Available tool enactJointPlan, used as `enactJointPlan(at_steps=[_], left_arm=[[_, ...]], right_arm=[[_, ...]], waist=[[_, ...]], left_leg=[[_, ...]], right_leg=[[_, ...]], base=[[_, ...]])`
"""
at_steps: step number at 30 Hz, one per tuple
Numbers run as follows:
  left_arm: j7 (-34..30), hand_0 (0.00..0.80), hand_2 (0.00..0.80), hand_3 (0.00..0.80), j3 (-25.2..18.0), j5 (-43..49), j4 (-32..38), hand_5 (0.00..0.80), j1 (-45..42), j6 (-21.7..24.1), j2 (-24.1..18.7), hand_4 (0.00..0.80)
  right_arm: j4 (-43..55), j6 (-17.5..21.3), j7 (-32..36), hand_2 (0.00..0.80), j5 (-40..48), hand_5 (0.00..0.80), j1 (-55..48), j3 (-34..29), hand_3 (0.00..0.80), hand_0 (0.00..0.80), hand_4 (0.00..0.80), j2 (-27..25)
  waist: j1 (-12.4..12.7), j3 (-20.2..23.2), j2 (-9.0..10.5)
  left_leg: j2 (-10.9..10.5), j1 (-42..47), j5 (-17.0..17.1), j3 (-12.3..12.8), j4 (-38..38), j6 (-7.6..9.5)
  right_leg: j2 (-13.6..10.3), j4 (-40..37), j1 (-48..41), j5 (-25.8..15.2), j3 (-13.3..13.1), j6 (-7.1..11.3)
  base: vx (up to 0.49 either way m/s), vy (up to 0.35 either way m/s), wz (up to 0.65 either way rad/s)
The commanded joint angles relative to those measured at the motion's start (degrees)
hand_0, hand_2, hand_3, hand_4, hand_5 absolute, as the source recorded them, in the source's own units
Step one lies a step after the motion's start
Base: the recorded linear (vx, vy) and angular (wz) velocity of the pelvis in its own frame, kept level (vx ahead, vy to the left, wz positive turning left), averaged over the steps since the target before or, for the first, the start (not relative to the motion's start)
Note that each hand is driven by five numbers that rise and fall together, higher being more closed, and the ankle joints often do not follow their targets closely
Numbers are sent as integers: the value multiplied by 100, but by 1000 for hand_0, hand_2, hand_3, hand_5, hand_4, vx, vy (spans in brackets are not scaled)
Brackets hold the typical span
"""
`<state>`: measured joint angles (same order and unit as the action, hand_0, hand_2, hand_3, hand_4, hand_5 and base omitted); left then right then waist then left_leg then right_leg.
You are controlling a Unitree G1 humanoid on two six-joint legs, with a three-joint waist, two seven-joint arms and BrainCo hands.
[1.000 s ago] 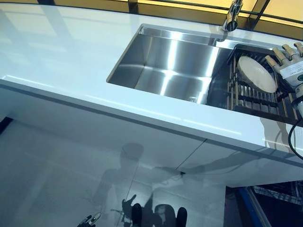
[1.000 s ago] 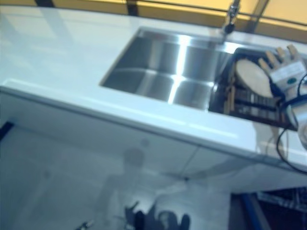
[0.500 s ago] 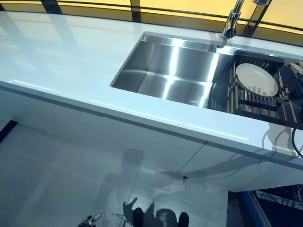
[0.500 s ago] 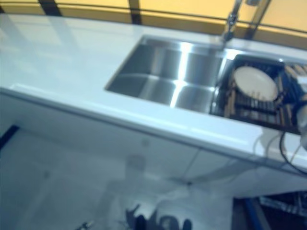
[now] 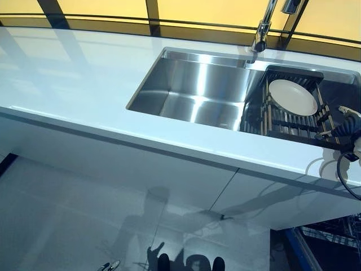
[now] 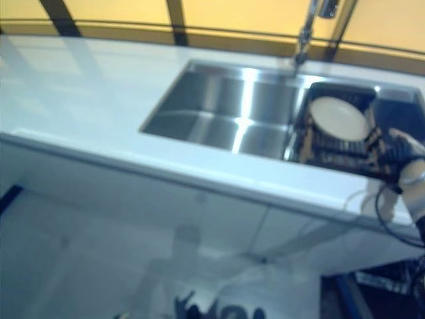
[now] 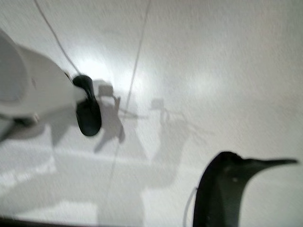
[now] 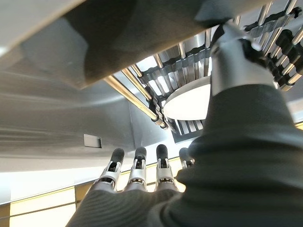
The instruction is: Take plates into dishwasher
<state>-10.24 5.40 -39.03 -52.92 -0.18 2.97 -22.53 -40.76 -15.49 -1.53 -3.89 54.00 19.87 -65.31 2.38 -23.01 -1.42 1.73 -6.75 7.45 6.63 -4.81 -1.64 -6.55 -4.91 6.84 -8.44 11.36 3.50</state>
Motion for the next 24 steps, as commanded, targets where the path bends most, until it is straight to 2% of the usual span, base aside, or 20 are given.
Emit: enactJointPlan(at_steps=[1,5,9,10,14,15,17,18,19,20,21,23,24], left_arm=[[-90,0,0,0,377,149,-93,0,-85,172,-39,0],[-89,0,0,0,554,512,-118,0,-87,113,19,0],[-50,0,0,0,654,715,-152,0,-58,-13,43,0],[-35,0,0,0,729,972,-222,0,-35,-325,69,0],[86,0,0,0,773,1154,-354,0,87,-657,65,0],[114,0,0,0,744,1191,-467,0,133,-813,102,0],[226,0,0,0,669,1191,-491,0,164,-815,111,0],[276,0,0,0,618,1158,-482,0,186,-805,128,0],[267,0,0,0,564,1149,-518,0,217,-740,135,0],[223,0,0,0,506,1193,-564,0,237,-644,147,0],[229,0,0,0,461,1308,-536,0,248,-611,158,0],[264,0,0,0,444,1334,-456,0,233,-689,150,0],[306,0,0,0,451,1319,-387,0,246,-762,139,0]], right_arm=[[256,-114,-570,0,-175,0,487,199,0,0,0,-3],[512,-234,-984,0,-150,0,645,107,0,0,0,-45],[726,-391,-1076,0,-143,0,708,46,0,0,0,-45],[923,-526,-1189,0,-200,0,721,6,0,0,0,-46],[1342,-775,-1185,0,-282,0,674,-72,0,0,0,1],[1584,-897,-1102,0,-368,0,557,-132,0,0,0,48],[1729,-908,-961,0,-554,0,481,-175,0,0,0,114],[1737,-863,-917,0,-606,0,458,-185,0,0,0,127],[1729,-832,-878,0,-672,0,450,-170,0,0,0,128],[1732,-796,-860,0,-740,0,421,-143,0,0,0,144],[1766,-815,-851,0,-863,0,317,-133,0,0,0,221],[1803,-762,-812,0,-1093,0,137,-181,0,0,0,377],[1756,-637,-735,0,-1356,0,98,-138,0,0,0,488]], waist=[[92,-81,-69],[25,-114,-191],[-21,-107,-251],[-63,-91,-297],[-151,-1,-339],[-211,95,-362],[-272,171,-366],[-294,189,-315],[-297,177,-253],[-266,104,-156],[-183,32,-49],[-51,-45,-6],[51,-45,-48]], left_leg=[[-74,68,-555,119,-14,28],[-85,39,-554,151,-10,0],[-89,38,-561,166,-10,-22],[-93,52,-566,176,-4,-33],[-65,151,-609,224,1,-43],[-34,240,-650,224,46,-53],[32,355,-783,204,330,-99],[83,336,-969,220,822,-115],[125,171,-932,156,1419,-154],[109,-108,-871,-76,2405,-175],[7,-585,-726,-387,3066,-187],[-88,-811,-706,-506,2832,-189],[-142,-785,-546,-588,2008,-181]], right_leg=[[-144,259,163,294,154,409],[-142,273,226,325,108,385],[-142,278,249,347,95,379],[-142,291,258,371,83,370],[-121,353,216,463,78,357],[-107,432,179,555,75,316],[-107,609,145,693,73,208],[-154,730,142,757,108,99],[-169,800,128,782,121,2],[-162,916,50,861,69,-125],[-164,1017,-75,916,-4,-198],[-76,1068,-328,969,-180,-140],[41,1019,-475,984,-316,-61]], base=[[-7,6,-7],[-6,23,-9],[-6,14,-3],[-16,29,-4],[-27,-25,-3],[14,-36,-3],[0,0,0],[7,-36,-8],[30,-97,-18],[96,-140,-21],[132,-105,-16],[203,60,-35],[218,163,-58]])
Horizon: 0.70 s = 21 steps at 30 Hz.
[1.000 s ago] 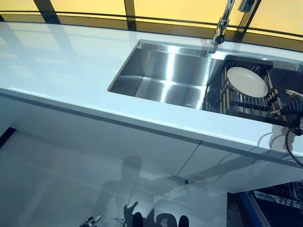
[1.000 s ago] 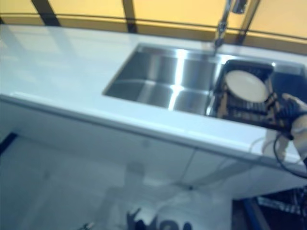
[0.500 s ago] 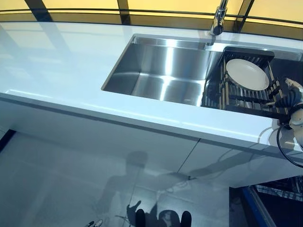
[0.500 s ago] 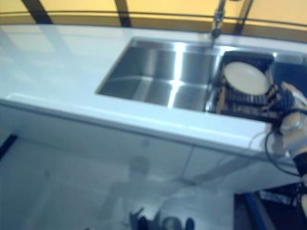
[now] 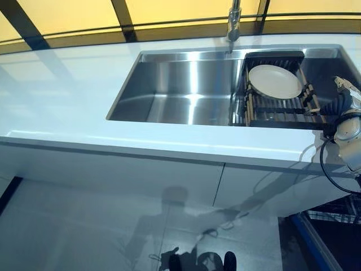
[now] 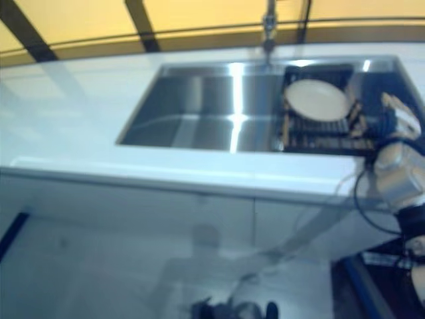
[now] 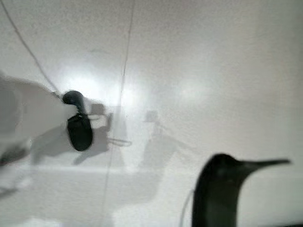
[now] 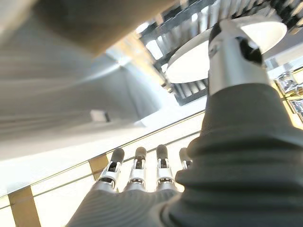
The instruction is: Take plates into dishwasher
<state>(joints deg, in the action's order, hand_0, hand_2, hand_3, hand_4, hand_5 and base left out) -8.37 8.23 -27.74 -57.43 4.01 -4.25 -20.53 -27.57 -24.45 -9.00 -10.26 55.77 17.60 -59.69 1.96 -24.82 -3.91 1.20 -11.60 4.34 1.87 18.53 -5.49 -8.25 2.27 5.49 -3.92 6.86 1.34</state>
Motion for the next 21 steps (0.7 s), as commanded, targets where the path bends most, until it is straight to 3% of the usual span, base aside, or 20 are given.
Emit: enactJointPlan(at_steps=[1,3,4,8,11,21], left_arm=[[130,0,0,0,181,181,112,0,-162,-75,-80,0],[97,0,0,0,237,288,100,0,-8,-228,-129,0],[94,0,0,0,248,273,72,0,18,-219,-129,0],[167,0,0,0,257,-18,-14,0,-17,-45,-36,0],[251,0,0,0,293,-40,130,0,0,9,-35,0],[301,0,0,0,464,-137,305,0,23,27,-21,0]], right_arm=[[374,368,-14,0,-832,0,-68,141,0,0,0,2],[570,420,34,0,-712,0,-26,204,0,0,0,31],[636,405,70,0,-714,0,-28,202,0,0,0,32],[847,609,78,0,-783,0,-107,204,0,0,0,178],[846,601,-108,0,-553,0,169,286,0,0,0,161],[705,507,-131,0,-503,0,630,708,0,0,0,237]], waist=[[152,147,181],[170,211,209],[150,236,208],[229,390,251],[291,344,279],[468,208,269]], left_leg=[[-152,-217,-143,-132,-904,224],[-270,126,-203,-207,-1444,407],[-264,211,-216,-175,-1530,419],[-193,621,-182,211,-2088,380],[-127,563,-127,222,-2264,394],[-69,407,-125,10,-2236,456]], right_leg=[[287,235,-406,528,34,197],[301,178,-407,557,-45,274],[292,167,-395,554,-37,290],[16,42,-237,331,538,532],[-14,-29,4,227,606,578],[-10,43,157,270,698,509]], base=[[149,144,-52],[101,134,-66],[88,186,-91],[2,167,-128],[-105,33,-81],[3,-16,9]])
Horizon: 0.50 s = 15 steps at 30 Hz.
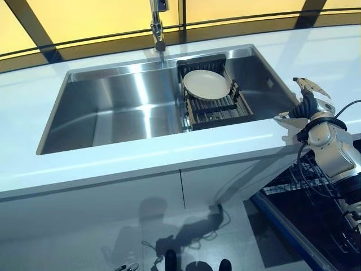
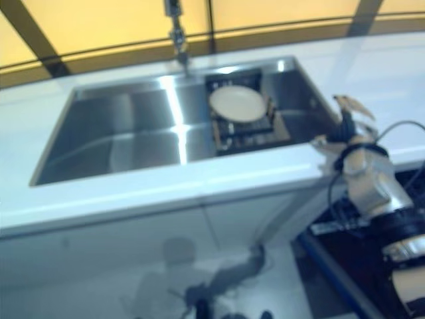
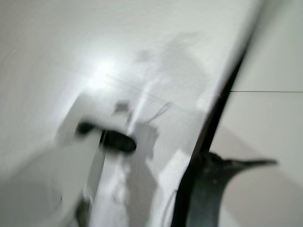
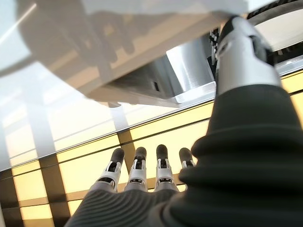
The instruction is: Take plates into dishwasher
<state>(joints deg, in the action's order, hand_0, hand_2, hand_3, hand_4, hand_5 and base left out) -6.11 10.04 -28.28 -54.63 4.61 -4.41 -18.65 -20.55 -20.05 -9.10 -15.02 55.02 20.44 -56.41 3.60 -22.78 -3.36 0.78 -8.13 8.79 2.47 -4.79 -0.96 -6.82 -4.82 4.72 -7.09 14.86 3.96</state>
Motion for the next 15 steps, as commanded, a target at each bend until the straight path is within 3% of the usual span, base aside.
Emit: enactJointPlan(at_steps=[1,15], left_arm=[[46,0,0,0,291,-93,23,0,-48,68,-207,0],[-156,0,0,0,330,-77,-32,0,-103,22,-283,0]], right_arm=[[12,50,-144,0,-27,0,726,444,0,0,0,-75],[-66,-138,-34,0,-209,0,1485,1029,0,0,0,-209]], waist=[[322,-9,214],[556,-75,339]], left_leg=[[-19,49,-570,-59,105,7],[-6,35,-550,-250,112,36]], right_leg=[[-152,773,233,602,-89,240],[-163,849,144,685,93,214]], base=[[55,-14,10],[61,-8,17]])
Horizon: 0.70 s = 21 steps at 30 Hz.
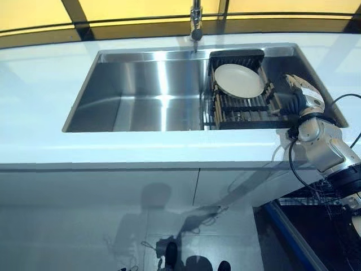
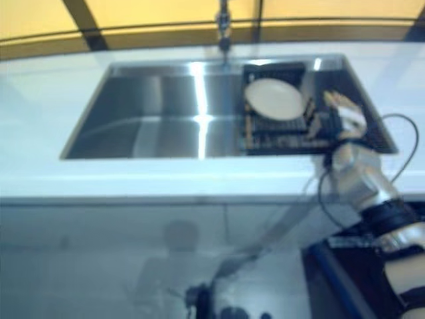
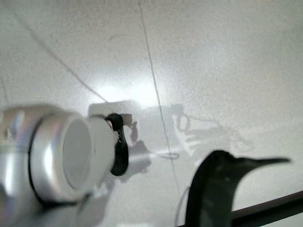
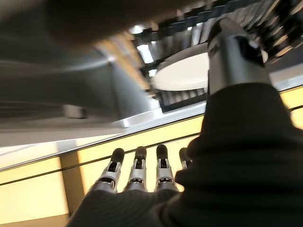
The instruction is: Take plates into dishwasher
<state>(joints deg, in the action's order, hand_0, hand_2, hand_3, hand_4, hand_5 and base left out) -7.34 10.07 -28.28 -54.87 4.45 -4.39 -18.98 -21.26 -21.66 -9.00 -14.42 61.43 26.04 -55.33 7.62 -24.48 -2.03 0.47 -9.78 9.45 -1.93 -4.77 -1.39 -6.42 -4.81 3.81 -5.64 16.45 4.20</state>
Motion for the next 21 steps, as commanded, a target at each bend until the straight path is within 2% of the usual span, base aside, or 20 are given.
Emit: enactJointPlan(at_steps=[1,11,21], left_arm=[[2,0,0,0,308,-83,12,0,-96,42,-259,0],[145,0,0,0,151,-154,-48,0,-157,126,-435,0],[-15,0,0,0,103,-436,-39,0,-318,393,-429,0]], right_arm=[[2,21,-5,0,-376,0,914,541,0,0,0,-338],[-77,-212,76,0,-454,0,1265,879,0,0,0,-418],[-318,-205,236,0,-525,0,1346,964,0,0,0,-511]], waist=[[179,92,224],[309,52,394],[373,-117,354]], left_leg=[[26,207,-616,184,102,85],[25,165,-614,111,82,112],[18,34,-573,68,64,95]], right_leg=[[-205,846,228,539,-50,193],[-187,844,241,519,26,217],[-179,797,343,478,77,216]], base=[[46,3,15],[44,-18,11],[28,-18,6]])
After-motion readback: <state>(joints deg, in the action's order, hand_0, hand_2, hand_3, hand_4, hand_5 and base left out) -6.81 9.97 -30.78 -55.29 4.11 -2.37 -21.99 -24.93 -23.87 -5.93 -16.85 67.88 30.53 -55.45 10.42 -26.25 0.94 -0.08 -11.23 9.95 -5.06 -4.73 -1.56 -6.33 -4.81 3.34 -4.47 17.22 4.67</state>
